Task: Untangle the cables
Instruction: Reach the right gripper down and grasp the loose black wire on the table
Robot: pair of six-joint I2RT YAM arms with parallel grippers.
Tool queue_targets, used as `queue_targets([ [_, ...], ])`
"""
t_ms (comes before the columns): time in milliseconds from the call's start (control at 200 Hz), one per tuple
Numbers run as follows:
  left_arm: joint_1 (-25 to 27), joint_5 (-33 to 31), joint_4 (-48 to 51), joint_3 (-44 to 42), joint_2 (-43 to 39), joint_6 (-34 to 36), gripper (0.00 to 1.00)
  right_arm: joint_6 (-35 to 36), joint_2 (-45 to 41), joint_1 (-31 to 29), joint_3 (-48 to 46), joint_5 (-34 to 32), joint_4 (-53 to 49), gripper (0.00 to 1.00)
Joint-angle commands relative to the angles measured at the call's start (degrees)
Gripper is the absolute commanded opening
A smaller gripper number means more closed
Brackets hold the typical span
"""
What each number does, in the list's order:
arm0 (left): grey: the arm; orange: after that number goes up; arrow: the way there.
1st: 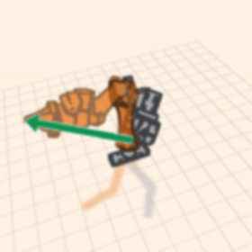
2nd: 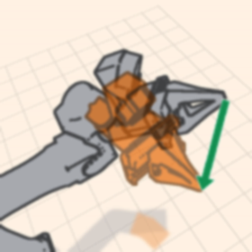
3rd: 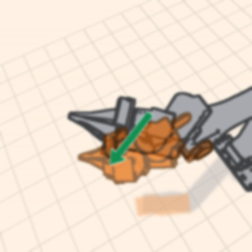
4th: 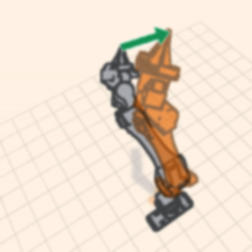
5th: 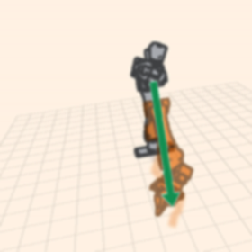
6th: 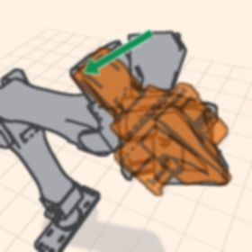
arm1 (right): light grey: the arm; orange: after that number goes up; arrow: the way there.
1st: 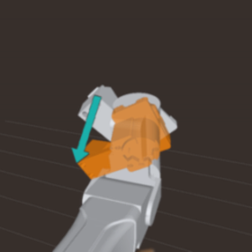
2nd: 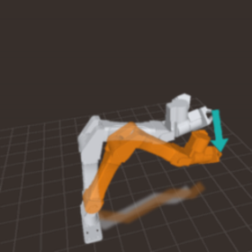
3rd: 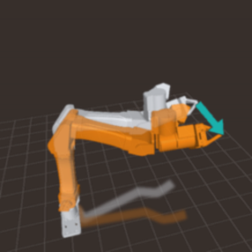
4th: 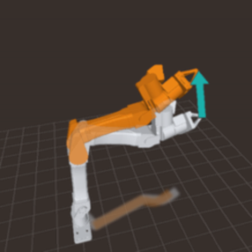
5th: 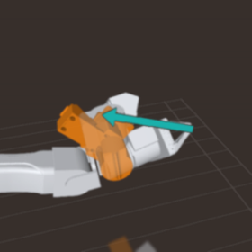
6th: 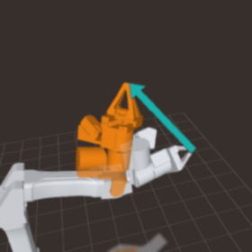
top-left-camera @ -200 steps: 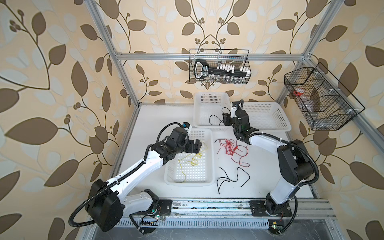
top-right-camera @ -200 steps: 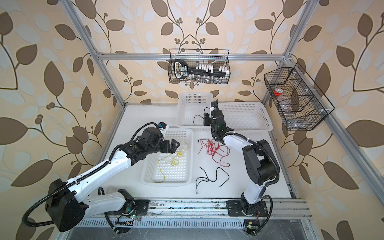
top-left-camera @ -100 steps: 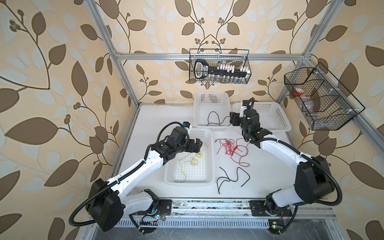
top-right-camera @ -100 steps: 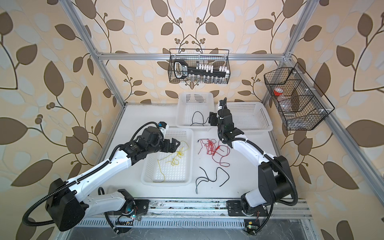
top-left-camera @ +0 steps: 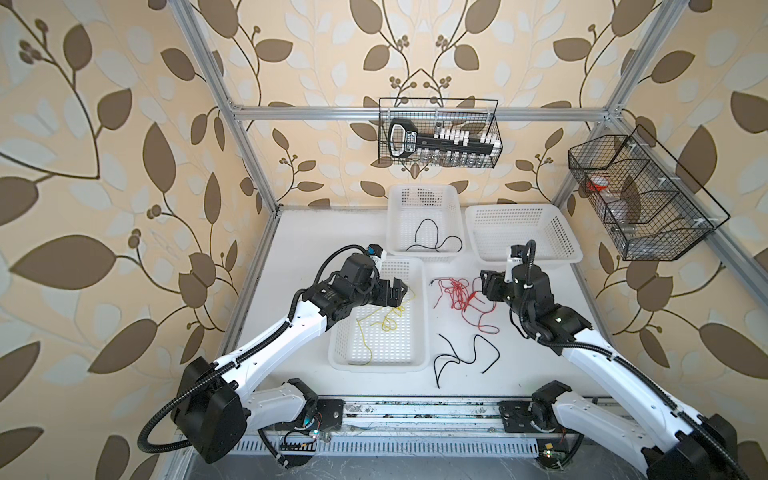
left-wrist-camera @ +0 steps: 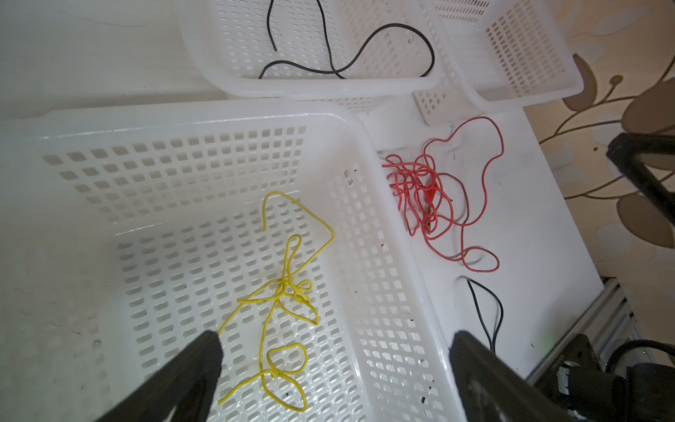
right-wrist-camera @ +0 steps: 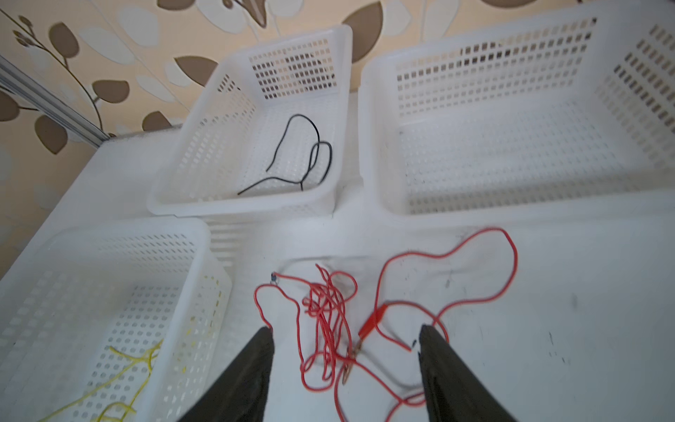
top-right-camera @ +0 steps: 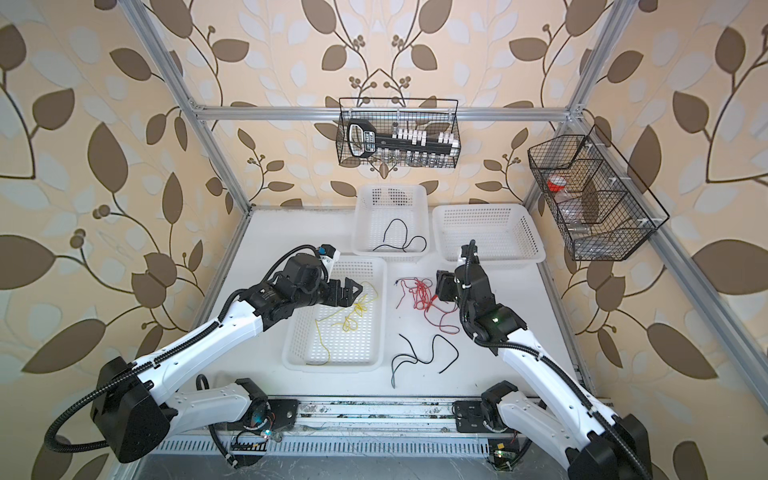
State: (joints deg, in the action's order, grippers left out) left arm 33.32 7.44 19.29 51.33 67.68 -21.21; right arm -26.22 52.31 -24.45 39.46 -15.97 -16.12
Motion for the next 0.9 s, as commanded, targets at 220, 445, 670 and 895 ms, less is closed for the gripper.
queue_targets([
  [220,-0.01,0.38,-1.55,1.24,-1.14,-1.33,0.99,-12.42,-5.56,-5.49,-7.13,0.41,-18.21,0.59],
  [445,0.05,0.4,-1.33,0.0,-2.46,-1.71,0.99,-18.71,-4.75,-13.75,-11.14,1.44,-18.0,0.6],
  [670,0.01,-0.14,-0.84,-0.44,-3.52,-1.75,0.99,-23.62,-1.67,-20.96,-14.11,1.2,-14.74,0.62],
  [895,0.07,-0.38,-0.61,-0.62,-3.9,-1.76,0.99,-25.48,3.41,-23.27,-16.77,2.64,-7.67,0.6],
])
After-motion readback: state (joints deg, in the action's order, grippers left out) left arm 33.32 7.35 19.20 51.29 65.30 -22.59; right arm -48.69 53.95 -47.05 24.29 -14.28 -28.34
